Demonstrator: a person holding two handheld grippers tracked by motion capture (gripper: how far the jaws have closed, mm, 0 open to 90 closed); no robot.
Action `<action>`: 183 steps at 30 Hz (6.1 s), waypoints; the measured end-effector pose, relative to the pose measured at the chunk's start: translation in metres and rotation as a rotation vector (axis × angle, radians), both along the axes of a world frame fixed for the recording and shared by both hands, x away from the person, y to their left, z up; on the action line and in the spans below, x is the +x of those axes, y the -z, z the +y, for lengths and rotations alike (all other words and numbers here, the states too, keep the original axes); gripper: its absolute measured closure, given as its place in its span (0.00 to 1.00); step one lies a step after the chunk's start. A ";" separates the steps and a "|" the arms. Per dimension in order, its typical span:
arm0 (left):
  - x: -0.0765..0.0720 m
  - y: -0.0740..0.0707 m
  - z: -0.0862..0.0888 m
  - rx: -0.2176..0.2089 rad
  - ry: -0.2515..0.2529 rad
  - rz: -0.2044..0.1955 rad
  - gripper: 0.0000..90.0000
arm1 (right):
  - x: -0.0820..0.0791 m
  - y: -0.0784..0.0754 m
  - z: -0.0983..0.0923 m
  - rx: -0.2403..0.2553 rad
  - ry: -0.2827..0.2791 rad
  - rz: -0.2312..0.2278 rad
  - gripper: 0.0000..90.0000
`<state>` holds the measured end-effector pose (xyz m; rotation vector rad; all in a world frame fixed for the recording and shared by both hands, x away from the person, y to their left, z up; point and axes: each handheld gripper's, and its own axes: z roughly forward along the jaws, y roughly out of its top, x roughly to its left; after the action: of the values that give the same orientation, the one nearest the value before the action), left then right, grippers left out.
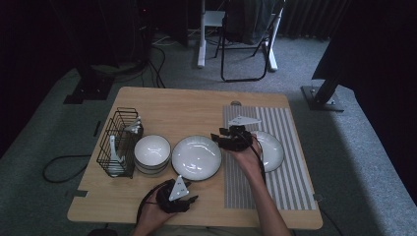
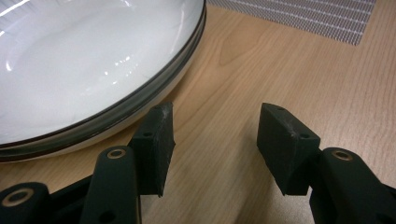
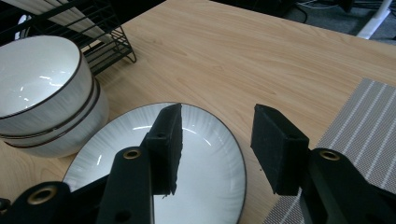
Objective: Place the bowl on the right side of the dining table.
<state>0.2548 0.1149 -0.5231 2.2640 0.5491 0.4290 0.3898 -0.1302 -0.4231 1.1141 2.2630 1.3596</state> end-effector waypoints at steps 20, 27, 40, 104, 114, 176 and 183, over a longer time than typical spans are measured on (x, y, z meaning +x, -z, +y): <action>0.008 0.000 0.010 -0.032 0.038 0.112 0.45 | 0.002 -0.003 0.022 0.009 -0.059 0.014 0.59; 0.008 0.000 0.011 -0.028 0.054 0.116 0.41 | 0.004 -0.003 0.034 0.003 -0.086 0.021 0.59; 0.007 0.000 0.009 -0.023 0.063 0.119 0.36 | 0.009 -0.007 0.043 0.036 -0.108 0.044 0.58; 0.007 0.001 0.008 -0.024 0.074 0.121 0.33 | 0.011 -0.012 0.132 -0.009 -0.283 0.040 0.63; 0.007 0.001 0.008 -0.021 0.077 0.120 0.32 | 0.017 0.000 0.143 -0.007 -0.282 0.095 0.65; 0.007 0.001 0.008 -0.019 0.077 0.120 0.32 | 0.019 0.019 0.171 -0.031 -0.204 0.132 0.91; 0.007 0.001 0.008 -0.019 0.078 0.122 0.32 | 0.022 0.016 0.163 0.027 -0.196 0.161 0.91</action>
<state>0.2614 0.1232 -0.5236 2.2958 0.5226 0.2472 0.4119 0.0325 -0.4395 1.0681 2.5341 1.4230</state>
